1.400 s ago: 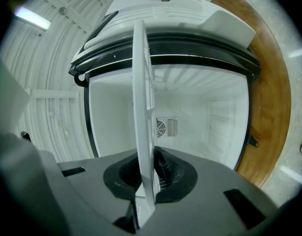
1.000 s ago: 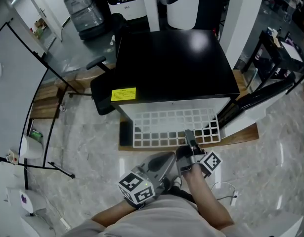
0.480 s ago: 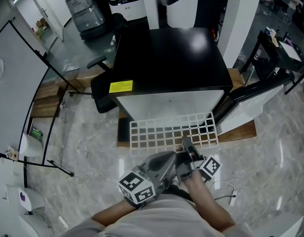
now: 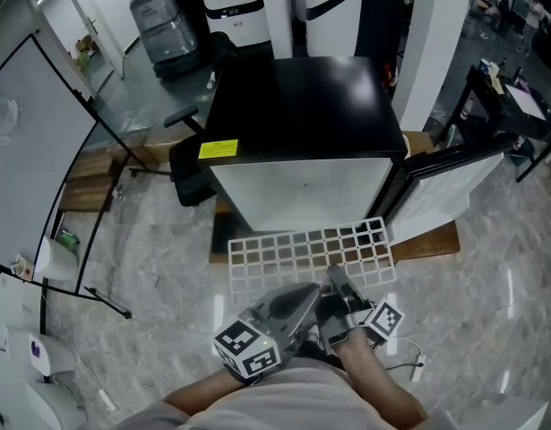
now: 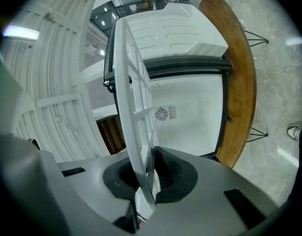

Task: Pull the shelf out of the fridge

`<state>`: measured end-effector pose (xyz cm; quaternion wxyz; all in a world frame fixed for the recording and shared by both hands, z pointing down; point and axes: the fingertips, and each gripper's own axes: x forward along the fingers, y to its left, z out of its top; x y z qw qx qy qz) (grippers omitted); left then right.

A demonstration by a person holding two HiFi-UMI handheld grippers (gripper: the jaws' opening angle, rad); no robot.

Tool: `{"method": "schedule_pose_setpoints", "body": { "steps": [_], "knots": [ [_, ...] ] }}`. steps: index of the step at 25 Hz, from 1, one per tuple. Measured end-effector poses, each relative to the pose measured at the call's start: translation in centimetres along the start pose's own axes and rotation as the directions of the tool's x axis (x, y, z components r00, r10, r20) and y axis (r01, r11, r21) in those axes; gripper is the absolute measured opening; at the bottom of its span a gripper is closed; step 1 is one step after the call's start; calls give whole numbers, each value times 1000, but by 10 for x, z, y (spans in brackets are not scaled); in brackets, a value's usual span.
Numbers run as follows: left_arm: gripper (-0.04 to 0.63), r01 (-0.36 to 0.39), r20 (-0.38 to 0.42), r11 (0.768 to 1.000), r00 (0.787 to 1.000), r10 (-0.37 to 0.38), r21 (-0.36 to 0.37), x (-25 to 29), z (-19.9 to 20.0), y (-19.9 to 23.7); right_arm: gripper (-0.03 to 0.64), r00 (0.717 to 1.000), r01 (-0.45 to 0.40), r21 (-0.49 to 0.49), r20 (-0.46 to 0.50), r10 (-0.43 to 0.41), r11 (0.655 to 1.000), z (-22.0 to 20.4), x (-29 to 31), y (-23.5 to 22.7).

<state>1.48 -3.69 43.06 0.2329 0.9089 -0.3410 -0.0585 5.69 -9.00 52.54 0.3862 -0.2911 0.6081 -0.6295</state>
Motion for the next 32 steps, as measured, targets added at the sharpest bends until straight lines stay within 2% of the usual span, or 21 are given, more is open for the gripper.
{"method": "schedule_pose_setpoints", "body": {
  "steps": [13, 32],
  "knots": [
    [6, 23, -4, 999, 1000, -23, 34, 5, -4, -32, 44, 999, -15, 6, -37, 15, 1000, -2, -27, 7],
    [6, 15, 7, 1000, 1000, -16, 27, -4, -1, -24, 44, 1000, -20, 20, -23, 21, 1000, -8, -21, 6]
  ]
}}
